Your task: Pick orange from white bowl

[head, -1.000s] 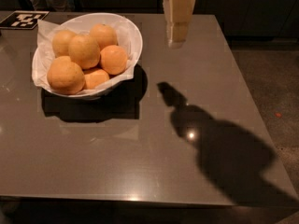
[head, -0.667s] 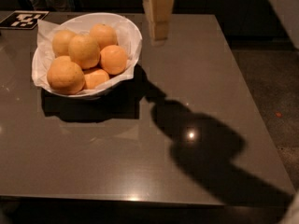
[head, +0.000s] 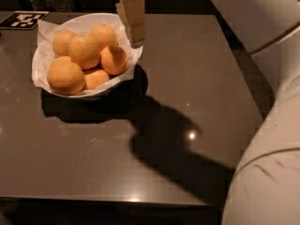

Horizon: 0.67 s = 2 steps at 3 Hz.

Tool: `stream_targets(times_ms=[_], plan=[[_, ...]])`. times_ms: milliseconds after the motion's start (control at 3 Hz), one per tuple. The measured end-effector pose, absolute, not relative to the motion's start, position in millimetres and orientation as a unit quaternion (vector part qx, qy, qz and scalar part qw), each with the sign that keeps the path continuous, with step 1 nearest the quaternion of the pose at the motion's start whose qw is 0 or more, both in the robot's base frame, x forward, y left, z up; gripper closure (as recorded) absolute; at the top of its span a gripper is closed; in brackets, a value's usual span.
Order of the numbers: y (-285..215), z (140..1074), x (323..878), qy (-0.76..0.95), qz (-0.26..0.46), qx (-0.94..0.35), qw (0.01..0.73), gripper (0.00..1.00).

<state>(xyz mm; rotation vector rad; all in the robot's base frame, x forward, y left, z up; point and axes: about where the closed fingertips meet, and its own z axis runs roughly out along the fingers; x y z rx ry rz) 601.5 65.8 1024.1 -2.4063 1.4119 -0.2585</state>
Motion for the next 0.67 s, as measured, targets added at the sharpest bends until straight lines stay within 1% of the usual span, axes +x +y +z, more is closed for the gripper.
stream_targets(times_ms=[333, 667], plan=[[73, 1028, 604, 0.488, -0.091, -0.848, 0.189, 0.0], [102, 1021, 602, 0.473, -0.07, -0.857, 0.193, 0.0]])
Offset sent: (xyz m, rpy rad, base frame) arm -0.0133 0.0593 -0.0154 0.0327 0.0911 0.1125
